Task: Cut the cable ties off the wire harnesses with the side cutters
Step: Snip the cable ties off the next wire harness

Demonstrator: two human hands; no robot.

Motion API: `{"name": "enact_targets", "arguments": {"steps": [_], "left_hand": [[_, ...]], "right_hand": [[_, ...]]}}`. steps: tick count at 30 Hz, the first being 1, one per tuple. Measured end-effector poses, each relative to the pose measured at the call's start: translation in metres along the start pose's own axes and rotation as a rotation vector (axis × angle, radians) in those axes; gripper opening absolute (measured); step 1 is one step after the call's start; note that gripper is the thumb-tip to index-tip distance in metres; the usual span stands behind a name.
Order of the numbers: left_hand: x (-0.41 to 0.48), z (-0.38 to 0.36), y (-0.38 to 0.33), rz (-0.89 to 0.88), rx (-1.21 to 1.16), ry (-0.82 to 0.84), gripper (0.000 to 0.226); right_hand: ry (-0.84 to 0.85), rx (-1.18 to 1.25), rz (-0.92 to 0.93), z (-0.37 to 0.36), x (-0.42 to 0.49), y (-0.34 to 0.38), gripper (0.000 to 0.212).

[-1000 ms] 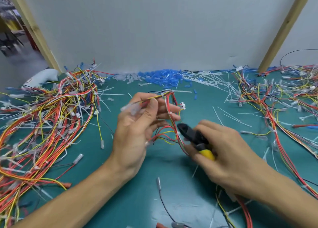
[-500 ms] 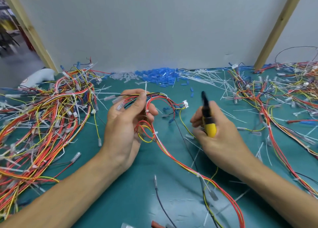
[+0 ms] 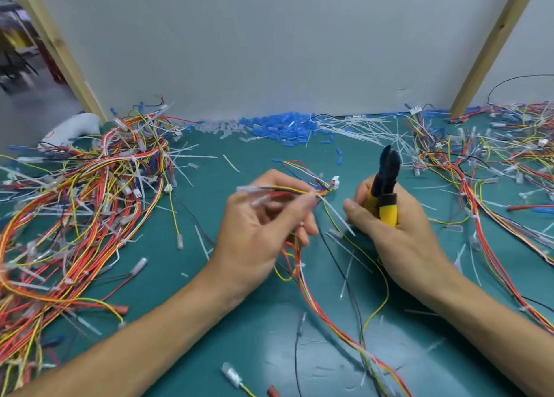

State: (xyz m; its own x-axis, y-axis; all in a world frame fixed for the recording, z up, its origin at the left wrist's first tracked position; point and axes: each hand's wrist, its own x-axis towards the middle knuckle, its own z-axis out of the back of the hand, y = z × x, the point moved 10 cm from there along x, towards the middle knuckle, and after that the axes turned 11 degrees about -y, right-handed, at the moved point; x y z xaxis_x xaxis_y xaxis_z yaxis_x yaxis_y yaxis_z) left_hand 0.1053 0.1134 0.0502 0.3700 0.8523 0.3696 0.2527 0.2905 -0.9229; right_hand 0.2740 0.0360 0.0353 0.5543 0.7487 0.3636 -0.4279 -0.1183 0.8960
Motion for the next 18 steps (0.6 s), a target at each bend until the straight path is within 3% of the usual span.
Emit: {"name": "enact_targets", "arguments": {"steps": [5, 12, 18], "left_hand": [[-0.006, -0.006, 0.006, 0.031, 0.002, 0.023, 0.003], [0.009, 0.020, 0.016, 0.157, -0.126, -0.159, 0.011], [0.009, 0.020, 0.021, 0.207, -0.123, -0.161, 0.012]], "right_hand": [[0.011, -0.101, 0.073, 0.002, 0.000, 0.001, 0.023], [-0.102, -0.011, 0.021, 0.015, 0.010, -0.005, 0.020], [-0.170, 0.055, 0.027, 0.025, 0.013, -0.005, 0.024]]}}
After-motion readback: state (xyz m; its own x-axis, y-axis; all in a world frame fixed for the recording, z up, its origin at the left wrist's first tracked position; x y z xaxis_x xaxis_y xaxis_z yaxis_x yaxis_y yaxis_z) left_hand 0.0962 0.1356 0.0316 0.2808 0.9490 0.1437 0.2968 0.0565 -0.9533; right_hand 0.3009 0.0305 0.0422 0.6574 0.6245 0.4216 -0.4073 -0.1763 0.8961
